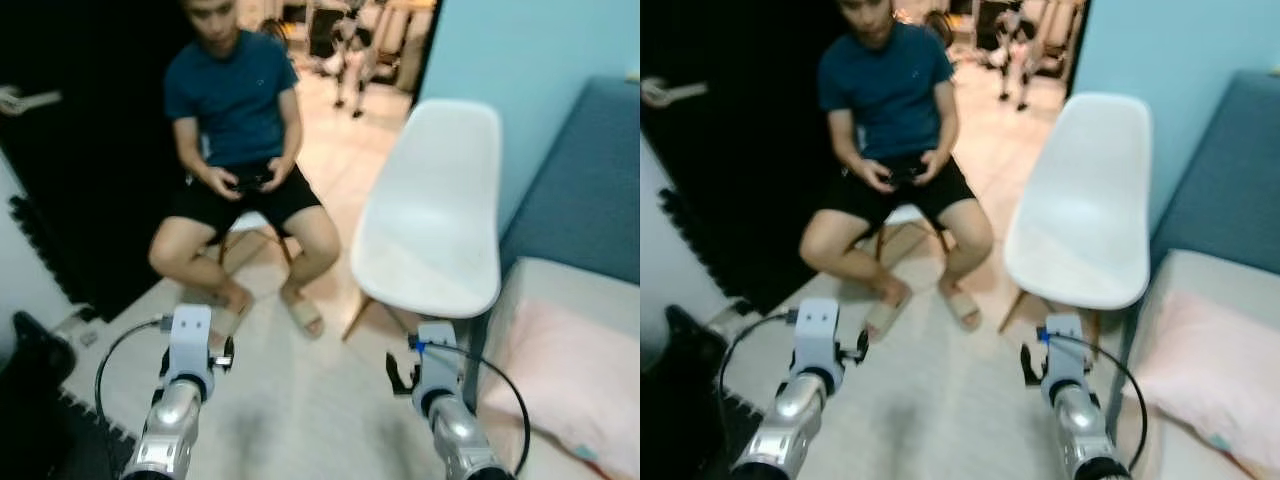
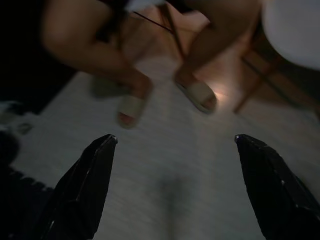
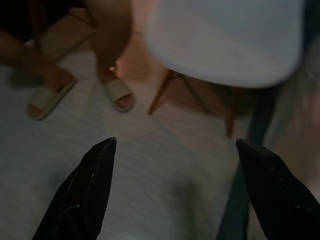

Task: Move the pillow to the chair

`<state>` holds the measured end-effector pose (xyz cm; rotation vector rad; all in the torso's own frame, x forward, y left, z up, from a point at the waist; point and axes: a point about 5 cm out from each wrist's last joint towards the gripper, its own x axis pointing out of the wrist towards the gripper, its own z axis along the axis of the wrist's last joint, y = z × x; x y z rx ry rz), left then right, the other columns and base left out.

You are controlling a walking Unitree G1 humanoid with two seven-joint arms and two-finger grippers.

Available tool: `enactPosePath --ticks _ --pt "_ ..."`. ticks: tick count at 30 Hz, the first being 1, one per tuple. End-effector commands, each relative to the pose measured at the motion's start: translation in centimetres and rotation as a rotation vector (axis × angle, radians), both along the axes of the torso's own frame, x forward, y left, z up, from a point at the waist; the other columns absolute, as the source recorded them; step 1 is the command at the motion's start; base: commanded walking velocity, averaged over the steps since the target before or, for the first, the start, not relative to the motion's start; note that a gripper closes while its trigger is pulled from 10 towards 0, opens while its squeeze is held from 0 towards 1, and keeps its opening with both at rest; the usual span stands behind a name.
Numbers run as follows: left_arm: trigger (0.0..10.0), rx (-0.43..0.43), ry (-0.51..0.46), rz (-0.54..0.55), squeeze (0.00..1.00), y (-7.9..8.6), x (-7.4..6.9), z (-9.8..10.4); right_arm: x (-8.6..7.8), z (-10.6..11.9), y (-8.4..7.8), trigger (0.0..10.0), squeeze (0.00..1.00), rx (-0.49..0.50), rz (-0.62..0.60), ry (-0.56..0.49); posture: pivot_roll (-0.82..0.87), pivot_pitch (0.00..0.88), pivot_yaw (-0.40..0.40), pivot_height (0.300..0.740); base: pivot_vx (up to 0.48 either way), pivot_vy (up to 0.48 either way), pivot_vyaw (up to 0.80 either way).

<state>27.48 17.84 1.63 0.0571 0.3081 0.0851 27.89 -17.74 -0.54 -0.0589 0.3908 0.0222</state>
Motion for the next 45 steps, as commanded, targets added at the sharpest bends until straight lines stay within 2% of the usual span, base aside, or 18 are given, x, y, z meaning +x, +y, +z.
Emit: enactPosePath --ticks 1,8,11,17,20,45 --pt "10.0 0.016 -0.008 -0.015 0.00 -0.1 0.0 0.0 -0.3 -0.3 0.5 10.0 0.00 0.003 0.018 0.009 0.00 0.019 -0.002 0.740 0.000 0.000 -0.80" --pt "10.0 0.021 -0.046 -0.008 0.00 0.1 0.0 0.5 -0.8 -1.1 1.7 10.0 0.00 0.001 0.111 0.077 0.00 0.019 -0.004 0.740 0.000 0.000 -0.11" --pt "10.0 0.033 -0.045 -0.007 0.00 0.1 0.0 0.5 -0.8 -1.0 2.0 10.0 0.00 0.001 0.133 0.063 0.00 0.021 -0.008 0.740 0.330 0.000 0.00" --pt "10.0 0.027 -0.046 0.000 0.00 0.1 -0.1 0.5 -0.7 -0.9 2.1 10.0 0.00 0.000 0.132 0.055 0.00 0.023 -0.011 0.740 0.351 0.000 0.00" --pt "10.0 0.040 -0.043 -0.005 0.00 0.2 -0.1 0.4 -0.7 -1.0 1.9 10.0 0.00 -0.043 0.142 0.064 0.00 0.022 -0.015 0.740 0.352 0.000 0.00" --pt "10.0 0.042 -0.051 -0.011 0.00 0.2 0.0 0.6 -0.6 -0.8 1.5 10.0 0.00 -0.021 0.095 0.046 0.01 0.018 -0.008 0.740 0.345 0.000 0.00"
